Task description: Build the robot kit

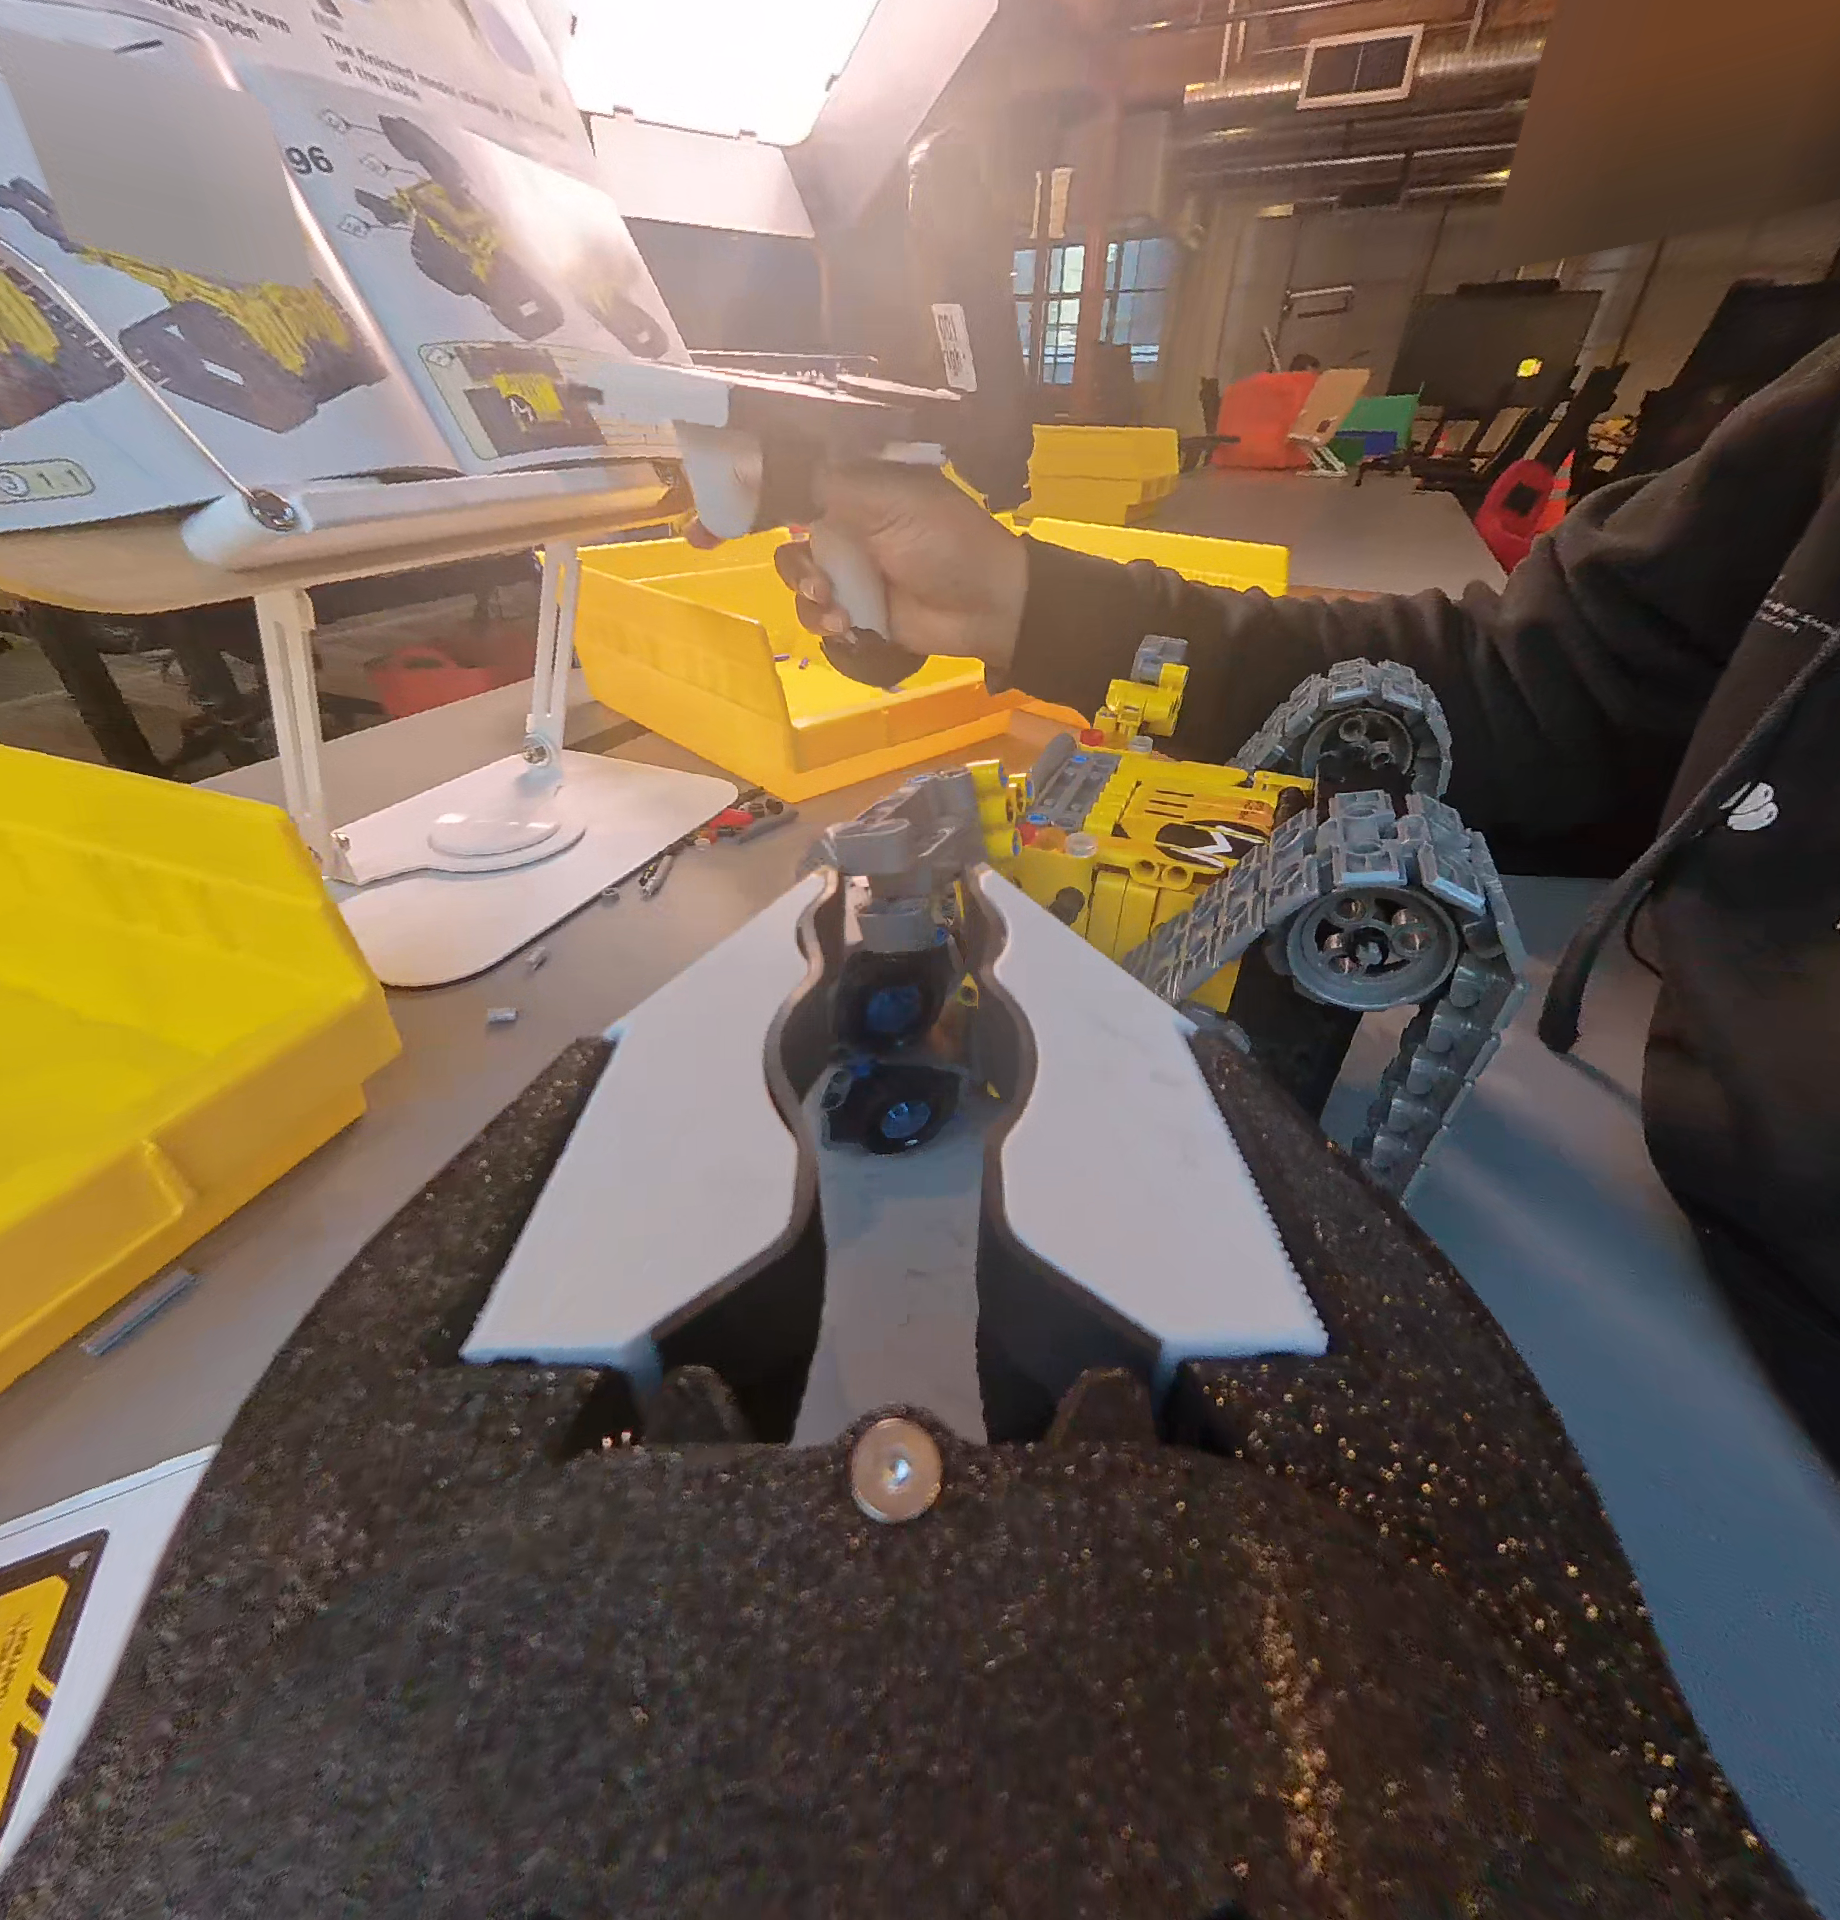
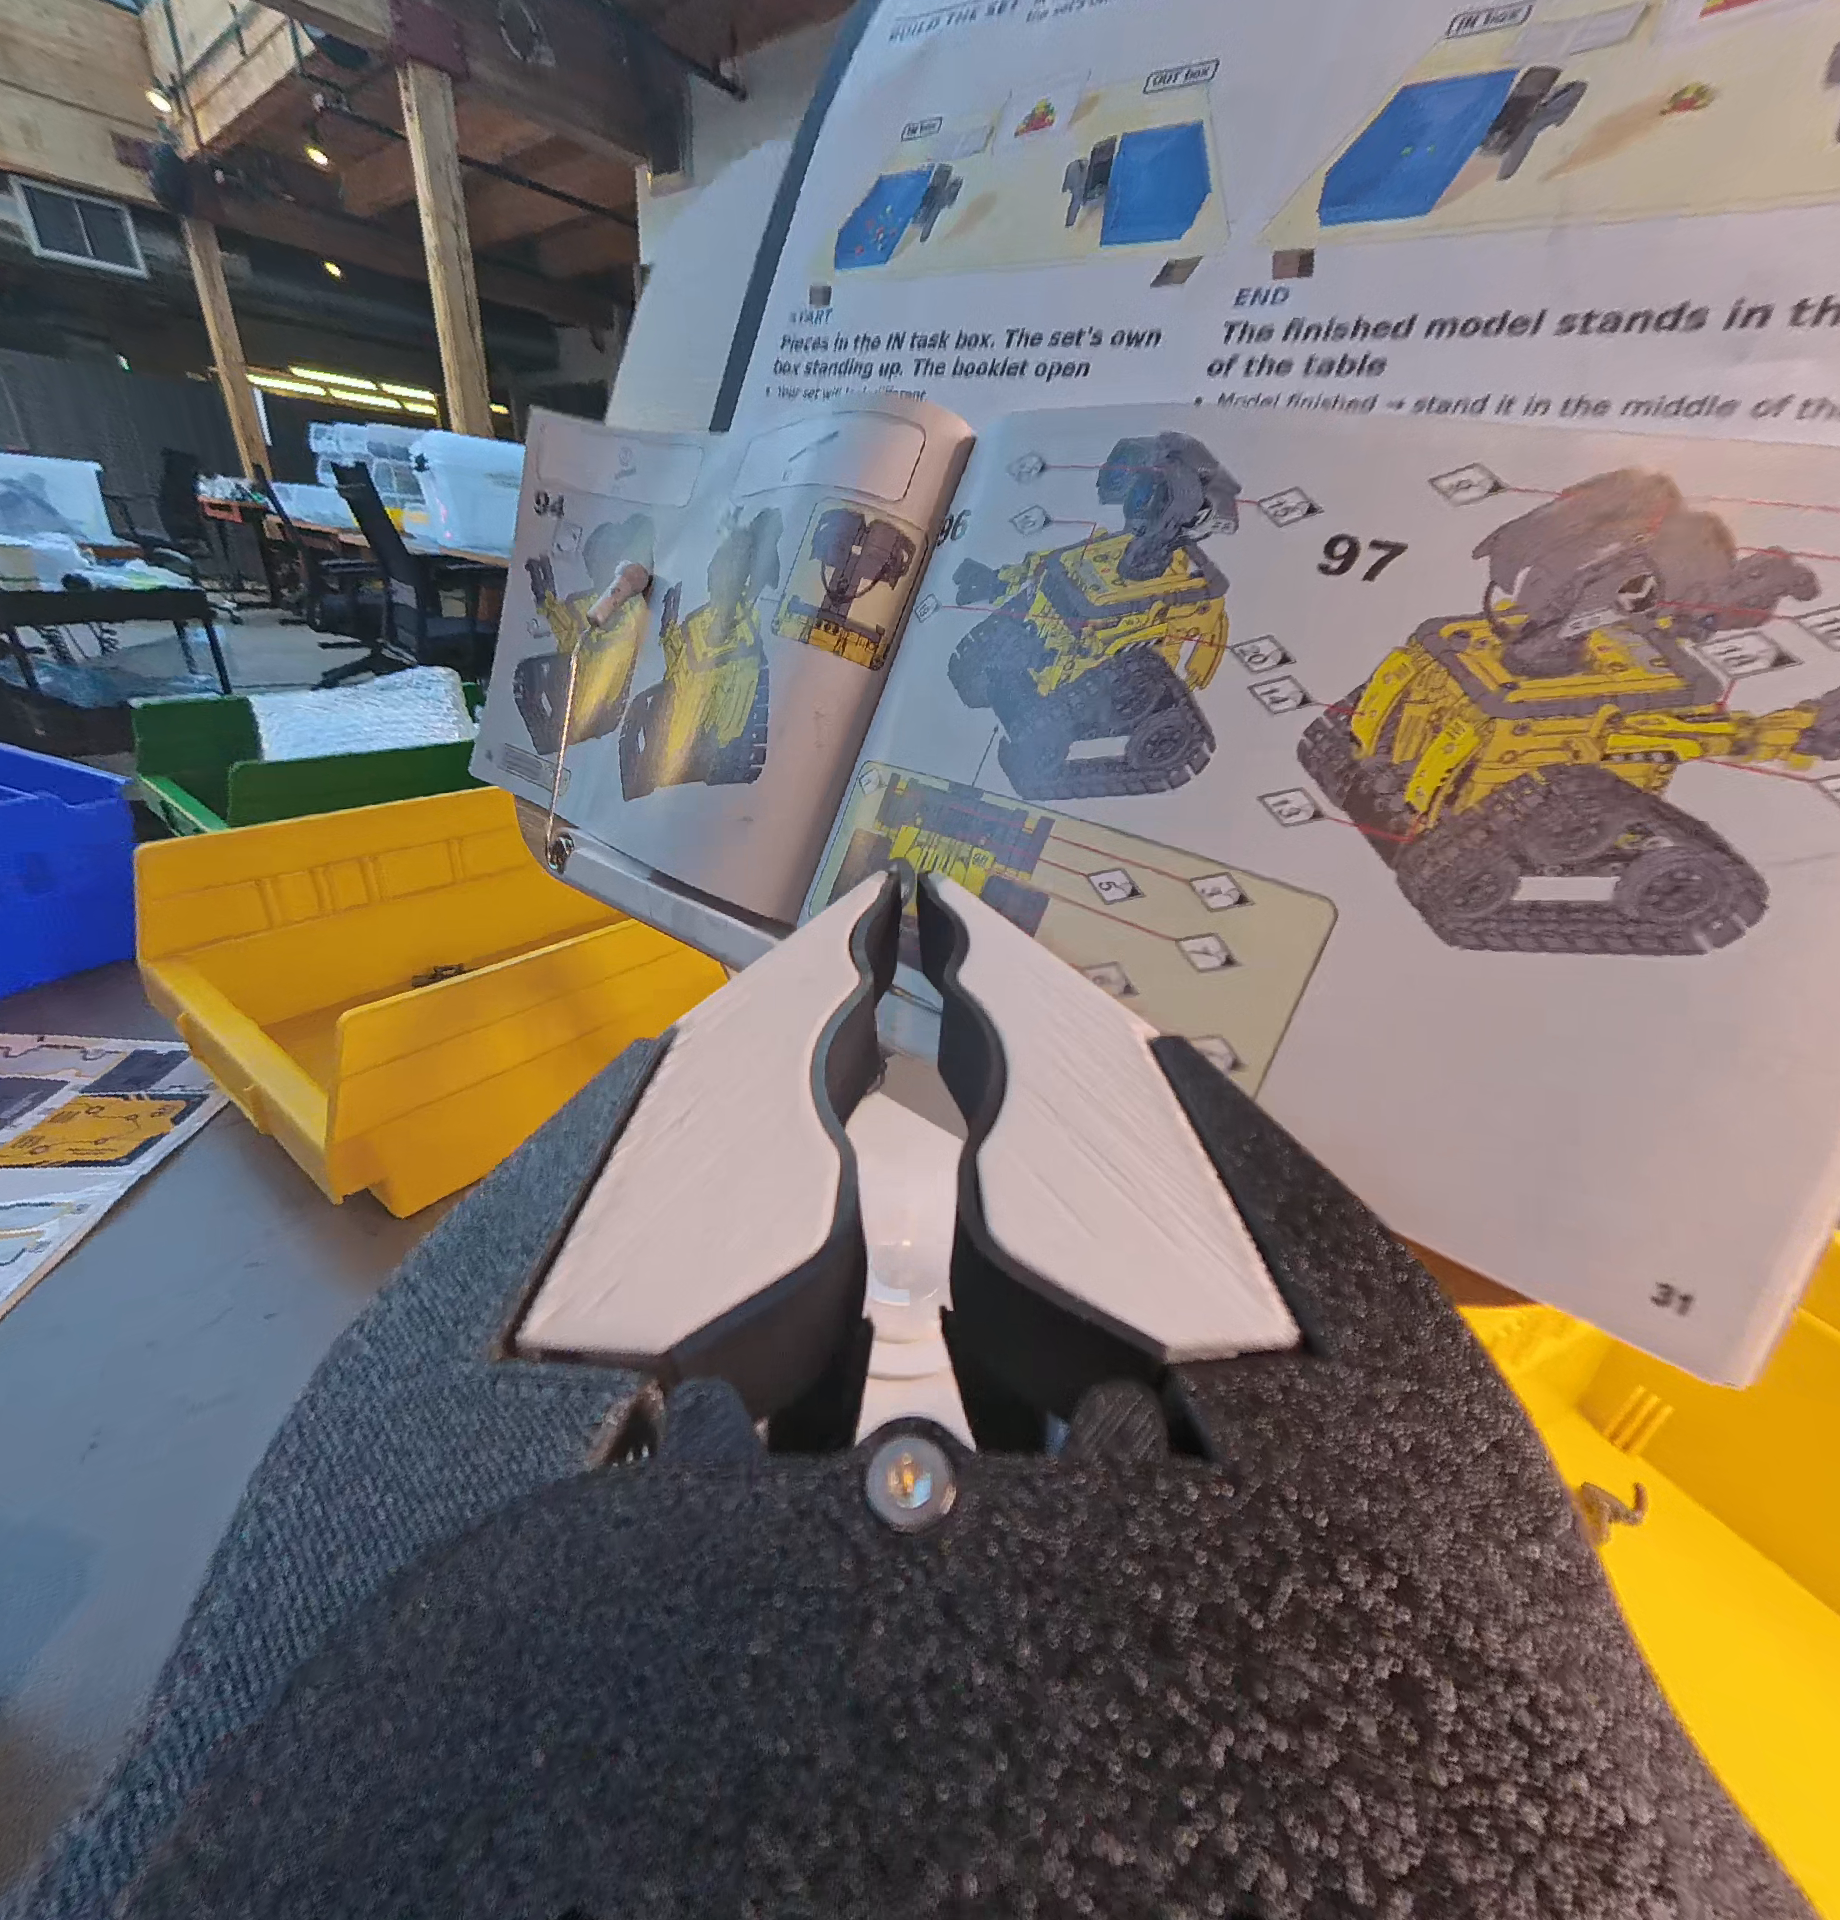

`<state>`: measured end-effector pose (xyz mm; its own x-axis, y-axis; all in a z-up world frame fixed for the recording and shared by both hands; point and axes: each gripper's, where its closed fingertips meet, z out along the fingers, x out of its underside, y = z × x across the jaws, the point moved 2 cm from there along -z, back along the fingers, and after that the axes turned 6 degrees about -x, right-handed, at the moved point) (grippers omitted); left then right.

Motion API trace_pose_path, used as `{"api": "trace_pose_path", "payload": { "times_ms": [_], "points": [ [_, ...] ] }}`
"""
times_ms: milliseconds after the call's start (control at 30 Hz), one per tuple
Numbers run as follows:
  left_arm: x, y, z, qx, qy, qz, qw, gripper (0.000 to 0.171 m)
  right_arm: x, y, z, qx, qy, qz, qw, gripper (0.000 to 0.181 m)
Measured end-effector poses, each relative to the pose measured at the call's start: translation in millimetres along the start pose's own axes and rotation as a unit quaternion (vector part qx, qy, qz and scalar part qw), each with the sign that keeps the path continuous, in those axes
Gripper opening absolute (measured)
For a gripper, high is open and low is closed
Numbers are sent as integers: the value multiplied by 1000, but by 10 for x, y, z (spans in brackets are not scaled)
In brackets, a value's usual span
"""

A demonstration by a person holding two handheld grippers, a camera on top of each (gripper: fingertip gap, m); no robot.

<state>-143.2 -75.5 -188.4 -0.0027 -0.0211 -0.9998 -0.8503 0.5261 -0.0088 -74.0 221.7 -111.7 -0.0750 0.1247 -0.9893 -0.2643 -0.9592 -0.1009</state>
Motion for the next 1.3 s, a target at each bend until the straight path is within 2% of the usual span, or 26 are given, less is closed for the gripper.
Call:
{"api": "trace_pose_path", "payload": {
  "times_ms": [67,133,200,267,300,333,433,533,567,667,733,833,933,1033,1100,1167,1300],
  "points": [
    [-4,-11,-75,17,11,-2,1000,22,-154,-39,-87,-8,-28,5,1000,3],
    [-25,132,-185,-30,26,15,999,27,-297,-106,-186,-7,-53,20,998,3],
    [-54,444,-381,-145,46,26,988,25,-402,-155,-272,-6,-75,39,996,3],
    [81,776,-670,-278,130,27,951,26,-456,-164,-324,-8,-87,54,995,3],
    [190,867,-794,-320,181,18,930,26,-467,-157,-333,-10,-88,58,994,3],
    [320,883,-857,-332,231,-2,915,29,-473,-143,-334,-12,-89,59,994,3],
    [741,783,-902,-307,368,-62,875,63,-476,-72,-303,-28,-86,62,994,3],
    [1031,834,-947,-310,435,-68,843,77,-505,22,-286,-47,-85,58,994,3],
    [1073,844,-933,-304,434,-87,844,80,-529,51,-290,-52,-86,55,993,3],
    [1078,863,-931,-299,424,-102,849,68,-630,135,-327,-69,-95,48,992,3],
    [1067,835,-940,-291,428,-97,850,38,-701,171,-355,-77,-104,46,991,3],
    [1059,781,-951,-279,437,-77,852,12,-795,239,-376,-92,-115,51,988,3],
    [919,749,-923,-295,425,10,855,5,-899,382,-390,-118,-121,47,985,3],
    [456,659,-773,-314,358,168,863,6,-1014,743,-400,-193,-114,24,974,4],
    [41,553,-635,-327,303,292,846,5,-950,1076,-359,-257,-56,10,965,6],
    [-373,447,-485,-347,247,395,814,5,-797,1439,-343,-334,20,28,942,20],
    [-970,213,-135,-358,145,555,737,4,-700,1856,-379,-438,88,161,880,61]
  ]
}}
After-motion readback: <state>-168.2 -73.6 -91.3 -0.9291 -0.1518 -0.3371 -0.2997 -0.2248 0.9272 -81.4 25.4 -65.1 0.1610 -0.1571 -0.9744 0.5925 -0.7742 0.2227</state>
